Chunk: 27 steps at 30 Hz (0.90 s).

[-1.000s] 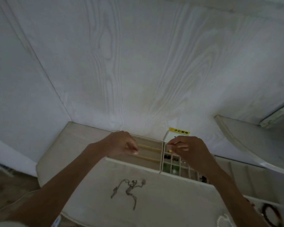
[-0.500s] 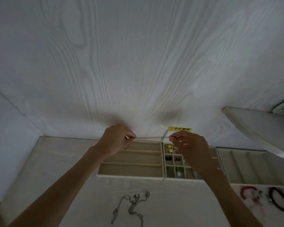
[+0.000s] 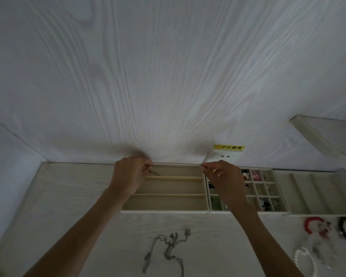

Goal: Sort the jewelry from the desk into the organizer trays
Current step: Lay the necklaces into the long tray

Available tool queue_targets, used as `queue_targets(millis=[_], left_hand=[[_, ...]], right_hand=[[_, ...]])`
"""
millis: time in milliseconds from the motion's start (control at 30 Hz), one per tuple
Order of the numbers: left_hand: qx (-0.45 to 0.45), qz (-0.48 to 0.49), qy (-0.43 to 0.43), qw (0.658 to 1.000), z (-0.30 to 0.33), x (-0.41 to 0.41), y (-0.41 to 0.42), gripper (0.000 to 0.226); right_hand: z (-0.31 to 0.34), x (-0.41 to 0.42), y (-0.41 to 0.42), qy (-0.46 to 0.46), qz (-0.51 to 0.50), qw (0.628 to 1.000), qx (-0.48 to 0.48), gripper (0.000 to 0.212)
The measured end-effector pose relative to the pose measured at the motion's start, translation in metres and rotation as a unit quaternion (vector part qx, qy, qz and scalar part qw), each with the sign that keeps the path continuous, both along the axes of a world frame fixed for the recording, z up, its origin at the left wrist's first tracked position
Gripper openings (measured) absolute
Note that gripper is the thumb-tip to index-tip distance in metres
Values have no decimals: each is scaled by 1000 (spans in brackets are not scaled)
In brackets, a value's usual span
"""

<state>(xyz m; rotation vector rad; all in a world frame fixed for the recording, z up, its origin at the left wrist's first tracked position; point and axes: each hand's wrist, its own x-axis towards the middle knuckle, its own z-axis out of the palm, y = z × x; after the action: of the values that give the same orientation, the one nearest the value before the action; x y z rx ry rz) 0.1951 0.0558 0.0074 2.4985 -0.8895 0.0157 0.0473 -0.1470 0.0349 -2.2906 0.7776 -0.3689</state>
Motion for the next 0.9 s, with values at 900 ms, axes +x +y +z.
queue_targets(millis=[900], left_hand=[[42,180,205,961,-10,21,11,16]], right_hand=[[-36,37,8,213,-38,976,-33,19]])
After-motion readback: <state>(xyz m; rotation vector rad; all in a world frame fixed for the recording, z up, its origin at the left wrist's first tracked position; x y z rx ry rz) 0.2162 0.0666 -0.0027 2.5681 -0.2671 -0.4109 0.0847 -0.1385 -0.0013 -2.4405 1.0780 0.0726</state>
